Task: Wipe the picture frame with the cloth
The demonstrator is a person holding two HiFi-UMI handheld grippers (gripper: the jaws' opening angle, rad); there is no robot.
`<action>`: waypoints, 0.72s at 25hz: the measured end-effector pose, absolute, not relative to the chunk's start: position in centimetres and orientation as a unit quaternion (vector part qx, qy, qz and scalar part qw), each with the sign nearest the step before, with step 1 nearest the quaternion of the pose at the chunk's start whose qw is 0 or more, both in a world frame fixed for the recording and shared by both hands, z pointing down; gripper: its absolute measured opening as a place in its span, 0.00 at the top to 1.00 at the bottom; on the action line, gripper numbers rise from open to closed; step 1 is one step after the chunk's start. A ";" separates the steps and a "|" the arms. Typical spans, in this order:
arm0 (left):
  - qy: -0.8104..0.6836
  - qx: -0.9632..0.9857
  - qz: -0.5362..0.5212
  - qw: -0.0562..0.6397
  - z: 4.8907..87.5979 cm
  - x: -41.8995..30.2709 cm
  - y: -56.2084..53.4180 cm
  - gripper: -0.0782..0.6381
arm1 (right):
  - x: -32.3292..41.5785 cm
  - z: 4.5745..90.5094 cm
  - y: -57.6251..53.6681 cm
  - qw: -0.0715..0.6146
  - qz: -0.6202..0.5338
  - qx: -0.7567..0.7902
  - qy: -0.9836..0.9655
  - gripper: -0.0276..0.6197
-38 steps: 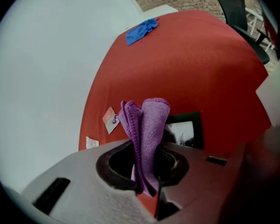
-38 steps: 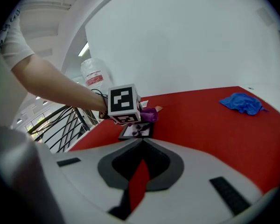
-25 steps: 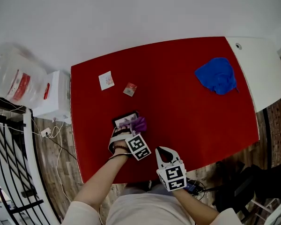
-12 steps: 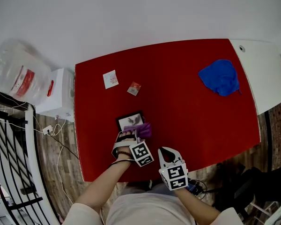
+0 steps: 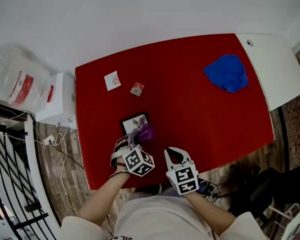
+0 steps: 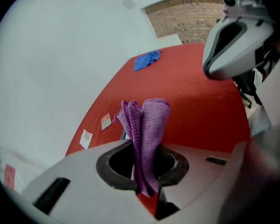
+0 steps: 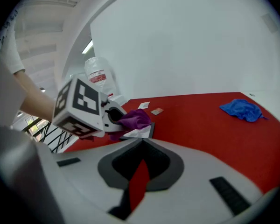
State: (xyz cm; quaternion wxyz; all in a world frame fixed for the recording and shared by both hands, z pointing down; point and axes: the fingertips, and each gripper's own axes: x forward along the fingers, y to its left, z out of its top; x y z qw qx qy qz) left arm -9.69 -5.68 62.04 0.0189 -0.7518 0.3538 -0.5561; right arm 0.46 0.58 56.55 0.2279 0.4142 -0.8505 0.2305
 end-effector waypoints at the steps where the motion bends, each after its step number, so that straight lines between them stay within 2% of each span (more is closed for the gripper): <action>1: 0.369 -0.762 -0.533 0.007 61.0 -10.0 -4.9 0.81 | 0.3 56.1 0.6 0.226 0.226 0.416 -0.851 0.95; 10: 0.504 -0.791 -0.325 -0.120 53.4 -13.1 3.5 0.81 | -1.4 51.9 3.2 0.218 0.206 0.412 -0.861 0.95; 16: 0.560 -0.776 -0.220 -0.190 51.3 -14.3 5.9 0.81 | -2.6 50.1 3.7 0.194 0.219 0.408 -0.865 0.95; 18: 0.558 -0.779 -0.213 -0.191 51.2 -14.3 6.3 0.81 | -3.0 49.8 3.8 0.193 0.218 0.409 -0.865 0.95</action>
